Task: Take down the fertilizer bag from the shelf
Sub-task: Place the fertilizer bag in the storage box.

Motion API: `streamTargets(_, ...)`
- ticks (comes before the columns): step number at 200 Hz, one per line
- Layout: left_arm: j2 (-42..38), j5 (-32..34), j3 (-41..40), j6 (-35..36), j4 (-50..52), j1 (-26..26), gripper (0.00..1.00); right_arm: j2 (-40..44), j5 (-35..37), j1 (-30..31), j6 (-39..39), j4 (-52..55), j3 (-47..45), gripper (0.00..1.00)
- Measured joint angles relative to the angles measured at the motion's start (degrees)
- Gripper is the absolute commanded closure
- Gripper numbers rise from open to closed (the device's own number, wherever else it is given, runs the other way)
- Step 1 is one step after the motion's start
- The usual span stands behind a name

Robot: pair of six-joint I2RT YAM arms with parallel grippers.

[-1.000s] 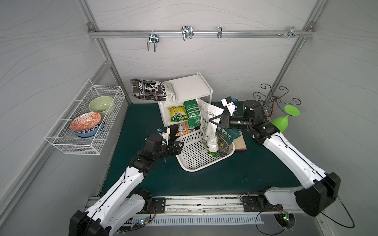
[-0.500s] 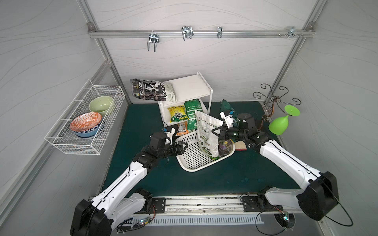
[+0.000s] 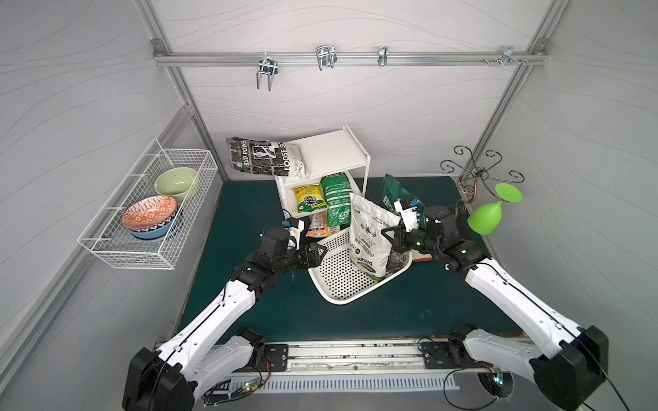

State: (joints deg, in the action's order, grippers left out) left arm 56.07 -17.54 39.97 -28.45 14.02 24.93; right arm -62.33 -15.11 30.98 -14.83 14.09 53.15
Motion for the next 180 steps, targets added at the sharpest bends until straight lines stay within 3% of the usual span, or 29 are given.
streamTargets(3,0.0,0.0,0.2,0.1,0.0,0.0,0.16,0.2,0.0,0.0,-0.3,-0.2,0.0,0.54)
streamTargets(5,0.0,0.1,0.3,0.2,0.0,0.0,0.16,0.4,0.1,0.0,0.1,-0.3,0.0,0.45)
streamTargets(13,0.0,0.2,0.7,0.4,0.1,0.0,0.15,1.0,0.0,-0.1,-0.4,-0.8,0.1,0.31)
streamTargets(29,0.0,0.5,1.4,1.0,0.3,0.0,0.15,2.1,0.0,-0.1,-0.5,-1.6,0.2,0.23)
streamTargets(82,-0.7,1.3,2.7,2.0,1.9,0.0,0.15,1.9,-0.2,-0.1,-0.6,-1.8,3.3,0.14)
streamTargets(116,-3.2,2.4,4.3,2.1,3.7,0.0,0.13,0.2,0.0,-0.1,1.9,1.1,10.9,0.12)
streamTargets(151,-6.0,5.9,9.4,2.1,5.6,0.0,0.13,-2.1,0.2,-0.1,4.5,4.7,19.3,0.12)
streamTargets(180,-9.6,10.3,11.3,2.3,5.2,0.0,0.11,-2.3,0.2,-0.1,5.2,5.5,20.4,0.11)
